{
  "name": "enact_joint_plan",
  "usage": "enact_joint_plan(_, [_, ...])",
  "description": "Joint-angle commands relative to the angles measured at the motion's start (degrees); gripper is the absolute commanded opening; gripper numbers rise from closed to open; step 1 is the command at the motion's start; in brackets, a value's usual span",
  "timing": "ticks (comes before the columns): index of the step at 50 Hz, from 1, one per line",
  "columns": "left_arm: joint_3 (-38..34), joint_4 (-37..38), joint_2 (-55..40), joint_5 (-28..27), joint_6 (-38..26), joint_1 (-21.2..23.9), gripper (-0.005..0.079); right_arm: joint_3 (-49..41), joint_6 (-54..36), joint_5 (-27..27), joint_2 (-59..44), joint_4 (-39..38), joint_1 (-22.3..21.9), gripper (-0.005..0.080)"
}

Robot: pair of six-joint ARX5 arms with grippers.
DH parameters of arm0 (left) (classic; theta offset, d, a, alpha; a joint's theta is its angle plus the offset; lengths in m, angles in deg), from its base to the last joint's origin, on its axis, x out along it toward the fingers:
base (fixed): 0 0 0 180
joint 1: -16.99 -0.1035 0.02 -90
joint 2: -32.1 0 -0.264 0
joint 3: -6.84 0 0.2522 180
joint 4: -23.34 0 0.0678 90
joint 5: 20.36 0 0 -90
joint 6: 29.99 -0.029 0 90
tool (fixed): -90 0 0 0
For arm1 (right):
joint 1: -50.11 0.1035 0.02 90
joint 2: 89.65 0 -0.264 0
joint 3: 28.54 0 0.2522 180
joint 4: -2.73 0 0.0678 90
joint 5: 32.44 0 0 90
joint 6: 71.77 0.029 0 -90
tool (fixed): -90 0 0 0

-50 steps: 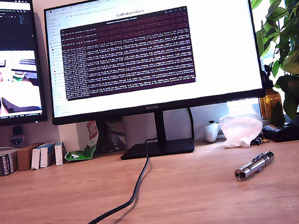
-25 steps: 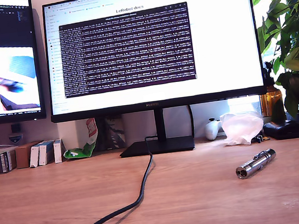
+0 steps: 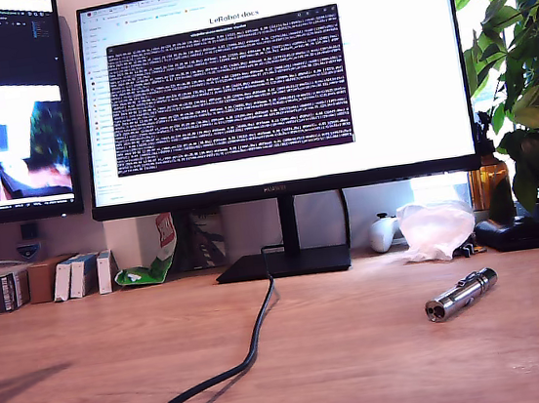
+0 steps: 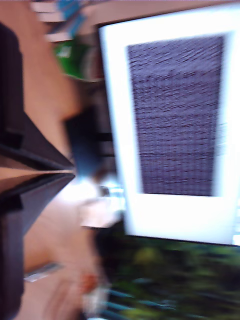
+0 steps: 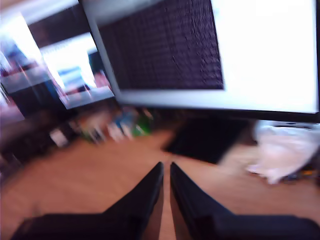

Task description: Pick the metallic laser pointer with your right arm, pass it to your left arm, then place it down to the left side of the table

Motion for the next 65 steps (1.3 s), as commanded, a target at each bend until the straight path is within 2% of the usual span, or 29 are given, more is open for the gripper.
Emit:
enact_joint_plan(1, [2.4,0.5,-2.4,-0.5,-3.5,0.2,-0.0021,3.7,-6.8,0.8,-5.0,0.0,0.4,0.0036])
enact_joint_plan(2, [2.9,0.9,-3.4,-0.7,-4.0,0.2,-0.0021,4.7,-6.8,1.2,-6.8,0.4,0.4,0.0036])
enact_joint_plan(10, [5.8,3.8,-9.9,-0.8,-7.7,0.2,-0.0021,12.6,-24.1,1.9,-19.5,5.7,2.7,0.0006])
enact_joint_plan(11, [5.9,3.9,-10.4,-0.8,-7.7,0.2,-0.0021,13.6,-26.9,1.9,-21.2,6.5,3.2,-0.0015])
enact_joint_plan(16, [6.0,3.9,-11.7,-0.8,-7.7,0.9,-0.0021,18.3,-35.4,1.6,-27.5,10.4,5.7,-0.0012])
enact_joint_plan(21, [6.0,3.9,-12.1,-0.8,-7.7,1.2,-0.0021,22.1,-44.4,-2.4,-33.0,13.6,9.0,-0.0012])
enact_joint_plan(32, [6.0,3.7,-12.0,-0.8,-7.7,1.3,-0.0021,25.6,-63.1,-15.6,-42.7,22.1,16.5,-0.0012])
enact_joint_plan(38, [6.0,3.7,-12.0,-0.8,-7.7,1.3,-0.0021,26.2,-68.2,-20.3,-47.5,28.1,19.6,-0.0012])
enact_joint_plan(43, [6.0,3.8,-12.0,-0.8,-7.7,1.3,-0.0021,26.3,-75.9,-24.5,-50.1,34.2,22.3,-0.0012])
enact_joint_plan(53, [6.0,4.0,-12.0,-0.8,-7.7,1.5,-0.0021,26.3,-83.9,-25.8,-53.6,39.5,26.2,-0.0011])
enact_joint_plan(55, [6.0,4.2,-12.0,-0.8,-7.7,1.7,-0.0021,26.3,-85.0,-25.8,-54.0,40.5,27.0,0.0009])
enact_joint_plan(57, [6.0,4.3,-11.9,-0.8,-7.7,1.7,-0.0021,26.3,-87.0,-25.8,-54.6,41.5,27.8,0.0073])
enact_joint_plan(62, [6.0,4.6,-12.0,-0.8,-7.7,1.8,-0.0021,26.3,-90.7,-25.8,-56.1,42.2,29.0,0.0306])
enact_joint_plan(65, [6.0,4.8,-11.9,-0.8,-7.6,2.1,-0.0021,26.4,-93.4,-25.8,-57.0,41.7,29.2,0.0354])
